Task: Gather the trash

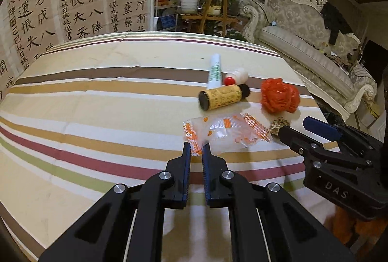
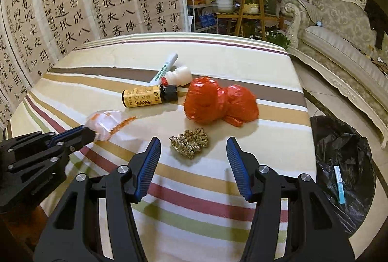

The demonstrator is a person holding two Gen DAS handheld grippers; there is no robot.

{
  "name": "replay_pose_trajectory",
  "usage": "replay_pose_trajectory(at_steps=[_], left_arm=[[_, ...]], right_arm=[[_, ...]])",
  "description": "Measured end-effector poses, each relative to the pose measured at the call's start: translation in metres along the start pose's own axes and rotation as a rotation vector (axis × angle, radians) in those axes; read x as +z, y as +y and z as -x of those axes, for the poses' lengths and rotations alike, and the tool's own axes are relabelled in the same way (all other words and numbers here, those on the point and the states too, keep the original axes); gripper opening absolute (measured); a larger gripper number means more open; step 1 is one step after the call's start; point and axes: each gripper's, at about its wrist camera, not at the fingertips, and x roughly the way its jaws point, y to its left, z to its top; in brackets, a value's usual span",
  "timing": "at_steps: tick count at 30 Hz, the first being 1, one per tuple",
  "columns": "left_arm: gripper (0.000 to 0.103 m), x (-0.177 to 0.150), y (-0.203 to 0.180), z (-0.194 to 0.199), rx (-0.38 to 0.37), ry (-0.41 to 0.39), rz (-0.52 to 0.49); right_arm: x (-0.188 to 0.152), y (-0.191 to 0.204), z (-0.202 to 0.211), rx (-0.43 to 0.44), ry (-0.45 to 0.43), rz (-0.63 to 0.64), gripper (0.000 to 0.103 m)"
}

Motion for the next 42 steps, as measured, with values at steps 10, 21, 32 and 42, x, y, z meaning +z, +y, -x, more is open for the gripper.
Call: replay_pose_trajectory(at_steps=[10,21,32,42], left_arm=[[0.01,-0.002,0.005,0.005,0.006,-0.019,0.018],[0.01,-0.002,-0.021,0.011,-0.032,-0.04,-0.013],[0.01,-0.001,-0.068,0.009,-0.095,-0.046,-0.081],[0.01,-0.004,-0.051,0.012,-0.044,-0.049,-0.048]], right_arm=[[-0.003,0.008,-0.012,0.001,0.066,0.035,0.013],[-0.015,-0.009,0.017,-0.002,0.014,0.0,0.001],[-0.021,-0.052,0.04,-0.019,-0.022,-0.09,0.002],[-0.016,-0.032,0.028,0.019,-0.022,-0.047,0.03]])
